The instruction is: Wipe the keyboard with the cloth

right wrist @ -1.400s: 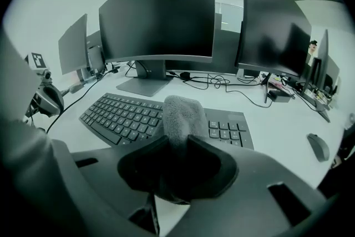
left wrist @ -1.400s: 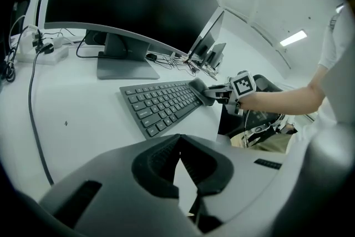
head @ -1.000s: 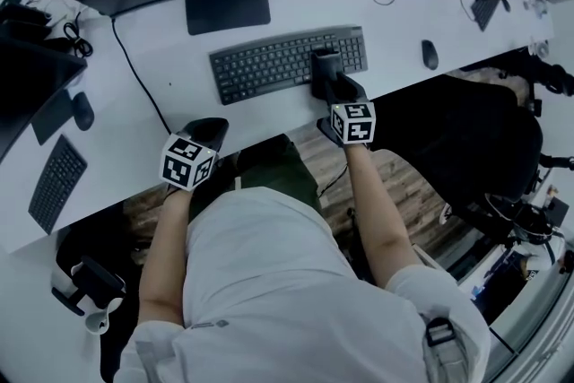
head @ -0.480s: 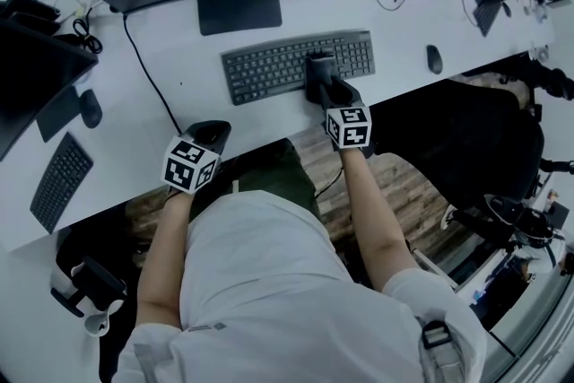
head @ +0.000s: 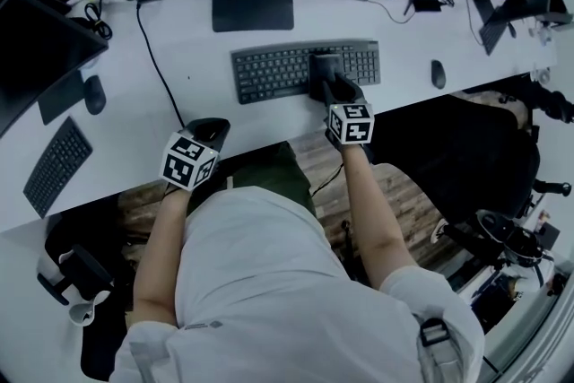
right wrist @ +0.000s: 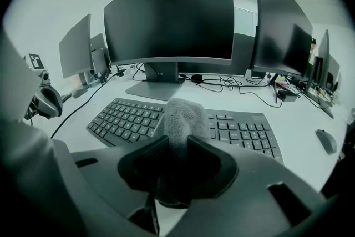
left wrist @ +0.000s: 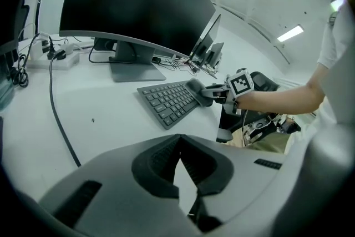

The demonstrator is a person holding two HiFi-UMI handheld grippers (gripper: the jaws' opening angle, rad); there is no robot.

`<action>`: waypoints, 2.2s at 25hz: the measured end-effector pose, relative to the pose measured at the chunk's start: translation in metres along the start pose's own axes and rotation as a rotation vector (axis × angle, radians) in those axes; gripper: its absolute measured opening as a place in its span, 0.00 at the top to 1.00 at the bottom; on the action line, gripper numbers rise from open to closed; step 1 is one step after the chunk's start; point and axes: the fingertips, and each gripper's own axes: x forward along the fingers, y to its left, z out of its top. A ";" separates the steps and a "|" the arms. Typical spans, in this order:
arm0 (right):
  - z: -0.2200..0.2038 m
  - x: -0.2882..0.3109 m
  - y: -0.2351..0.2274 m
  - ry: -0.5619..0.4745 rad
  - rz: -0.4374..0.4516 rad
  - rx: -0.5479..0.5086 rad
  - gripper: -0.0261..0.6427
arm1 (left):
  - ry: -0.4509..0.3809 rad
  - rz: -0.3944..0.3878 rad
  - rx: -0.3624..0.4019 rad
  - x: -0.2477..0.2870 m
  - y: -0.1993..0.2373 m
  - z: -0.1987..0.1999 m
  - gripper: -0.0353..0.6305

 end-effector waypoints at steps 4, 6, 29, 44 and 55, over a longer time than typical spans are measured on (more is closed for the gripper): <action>0.007 0.005 -0.002 0.004 0.032 -0.008 0.78 | -0.010 0.014 -0.011 0.001 -0.001 0.005 0.95; 0.011 0.007 -0.003 0.003 0.052 -0.009 0.78 | -0.014 0.023 -0.020 0.002 -0.001 0.007 0.95; 0.071 0.063 0.003 0.053 0.175 -0.117 0.78 | -0.094 0.142 -0.159 0.004 0.001 0.017 0.95; 0.053 0.050 0.042 0.059 0.212 -0.178 0.78 | -0.112 0.140 -0.157 -0.002 0.001 0.010 0.95; 0.021 0.023 0.050 0.040 0.171 -0.143 0.78 | -0.054 0.130 -0.098 -0.006 0.004 0.001 0.95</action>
